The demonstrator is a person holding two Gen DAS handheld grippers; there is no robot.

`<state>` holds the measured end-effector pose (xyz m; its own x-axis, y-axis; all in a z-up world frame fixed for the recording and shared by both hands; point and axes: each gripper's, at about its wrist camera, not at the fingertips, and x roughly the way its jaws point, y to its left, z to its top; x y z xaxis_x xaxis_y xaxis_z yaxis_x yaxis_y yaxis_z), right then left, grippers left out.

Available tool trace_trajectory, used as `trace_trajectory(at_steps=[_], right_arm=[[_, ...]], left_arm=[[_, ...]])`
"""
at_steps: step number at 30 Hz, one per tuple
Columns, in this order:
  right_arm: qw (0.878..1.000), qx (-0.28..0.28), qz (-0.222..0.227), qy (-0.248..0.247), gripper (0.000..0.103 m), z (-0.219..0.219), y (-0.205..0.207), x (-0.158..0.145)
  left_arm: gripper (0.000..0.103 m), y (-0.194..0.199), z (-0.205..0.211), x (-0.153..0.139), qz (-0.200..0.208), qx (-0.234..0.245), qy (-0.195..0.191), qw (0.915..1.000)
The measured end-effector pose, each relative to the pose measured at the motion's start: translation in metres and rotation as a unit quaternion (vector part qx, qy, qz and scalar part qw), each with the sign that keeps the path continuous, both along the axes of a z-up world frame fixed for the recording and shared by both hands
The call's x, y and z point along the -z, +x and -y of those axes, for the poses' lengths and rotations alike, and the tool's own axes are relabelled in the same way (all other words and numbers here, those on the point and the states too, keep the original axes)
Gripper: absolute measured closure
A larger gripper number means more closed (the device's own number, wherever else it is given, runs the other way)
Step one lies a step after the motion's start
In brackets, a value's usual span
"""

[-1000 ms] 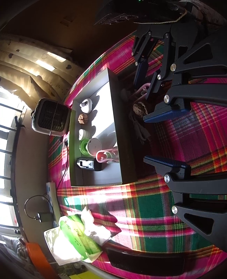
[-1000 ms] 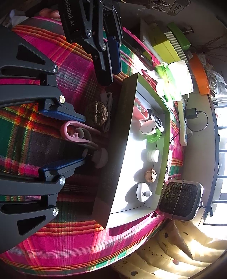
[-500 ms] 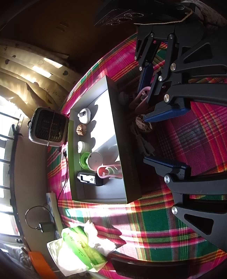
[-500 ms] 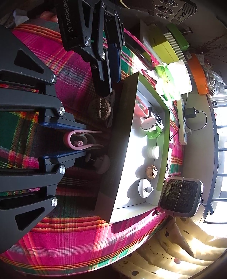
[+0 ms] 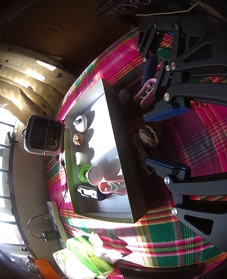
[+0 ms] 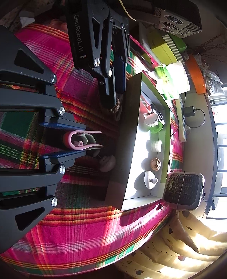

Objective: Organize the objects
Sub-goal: 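Grasp the second pink clip with the right tool, then grasp the second walnut with the left tool while the right tool holds the pink clip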

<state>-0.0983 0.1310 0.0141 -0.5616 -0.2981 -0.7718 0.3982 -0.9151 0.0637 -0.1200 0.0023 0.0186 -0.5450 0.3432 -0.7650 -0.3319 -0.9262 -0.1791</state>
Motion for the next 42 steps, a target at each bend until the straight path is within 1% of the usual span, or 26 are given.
trace_trajectory(at_steps=[12, 14, 16, 18, 24, 42], right_arm=[[1.000, -0.015, 0.003, -0.019, 0.080, -0.013, 0.007, 0.001], [0.999, -0.020, 0.003, -0.025, 0.080, -0.015, 0.009, 0.001], [0.999, -0.025, 0.003, -0.028, 0.080, -0.016, 0.010, 0.001], [0.999, -0.028, 0.004, -0.029, 0.080, -0.017, 0.011, 0.001], [0.999, -0.033, 0.004, -0.028, 0.080, -0.017, 0.012, 0.001], [0.999, -0.031, 0.002, -0.026, 0.080, -0.015, 0.012, 0.001]], left_arm=[[0.063, -0.005, -0.010, 0.005, 0.006, -0.007, -0.011, 0.9999], [0.066, -0.005, -0.011, 0.007, 0.006, -0.011, -0.013, 0.9998], [0.073, -0.006, -0.012, 0.008, 0.009, -0.012, -0.011, 0.9998], [0.074, -0.006, -0.013, 0.008, 0.009, -0.013, -0.012, 0.9998], [0.074, -0.005, -0.014, 0.008, 0.007, -0.017, -0.016, 0.9997], [0.074, -0.003, -0.014, 0.008, 0.007, -0.019, -0.009, 0.9998]])
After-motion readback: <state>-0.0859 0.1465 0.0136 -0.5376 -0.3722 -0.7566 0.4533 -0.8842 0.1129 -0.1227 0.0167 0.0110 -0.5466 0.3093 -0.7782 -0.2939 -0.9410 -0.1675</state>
